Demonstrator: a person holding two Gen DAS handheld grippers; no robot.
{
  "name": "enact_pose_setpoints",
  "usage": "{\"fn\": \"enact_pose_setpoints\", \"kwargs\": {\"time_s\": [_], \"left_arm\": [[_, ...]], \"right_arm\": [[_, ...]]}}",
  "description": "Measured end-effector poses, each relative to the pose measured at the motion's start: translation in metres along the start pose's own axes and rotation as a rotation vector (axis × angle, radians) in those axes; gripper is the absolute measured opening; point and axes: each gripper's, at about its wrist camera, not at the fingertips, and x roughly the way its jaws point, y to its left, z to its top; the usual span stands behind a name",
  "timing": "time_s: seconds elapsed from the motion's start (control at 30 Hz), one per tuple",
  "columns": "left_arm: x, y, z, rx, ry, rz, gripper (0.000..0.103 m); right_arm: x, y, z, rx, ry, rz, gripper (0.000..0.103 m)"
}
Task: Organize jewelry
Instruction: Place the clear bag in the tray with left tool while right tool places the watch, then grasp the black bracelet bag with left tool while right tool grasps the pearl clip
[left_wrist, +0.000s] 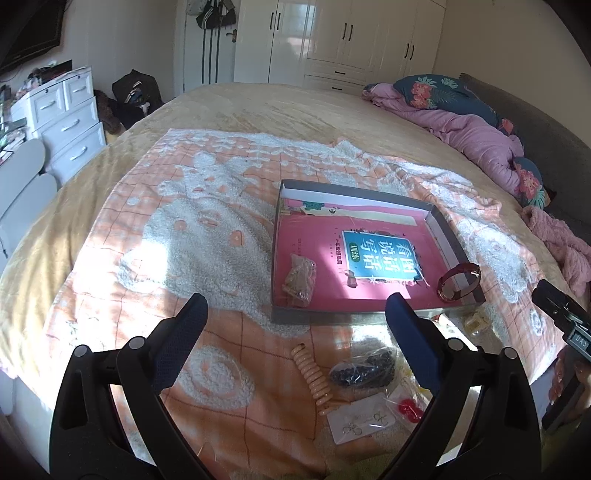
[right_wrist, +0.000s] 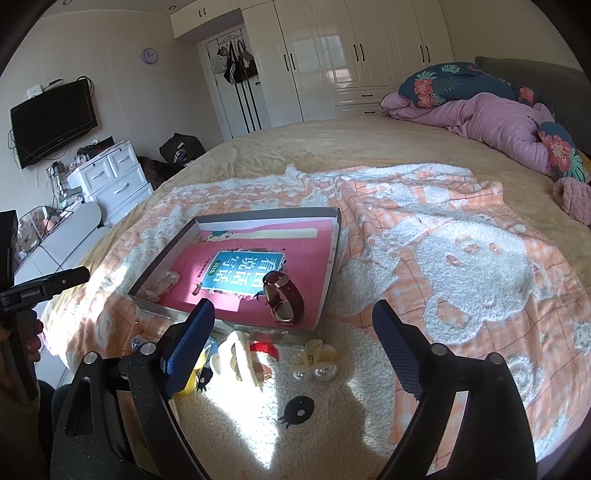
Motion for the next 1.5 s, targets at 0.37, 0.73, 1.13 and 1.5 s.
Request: {"fn": "enact_pose_setpoints", "kwargs": {"time_s": [0.37, 0.73, 1.13, 1.5], "left_arm": [[0.009, -0.023, -0.031, 0.123, 0.070, -0.007, 0.072], [0.036, -0.029, -0.057, 0.231, 0.179, -0.003, 0.062], [0.064, -0.055, -0.066, 0.428, 0.255, -0.020, 0.060], [0.089, -0.070, -0.060, 0.492, 0.276, -0.104, 0.061]], "right_arm": [[-0.002, 0.000, -0.015, -0.011, 0.045, 0.012, 0.087], [0.007, -0.012, -0.032, 0.001, 0.127, 0.011, 0.087], [0.046, -0.025, -0.051, 0.034, 0.214, -0.042, 0.083], [0.088, -0.020, -0.051, -0.022, 0.242, -0.039, 0.060]]}}
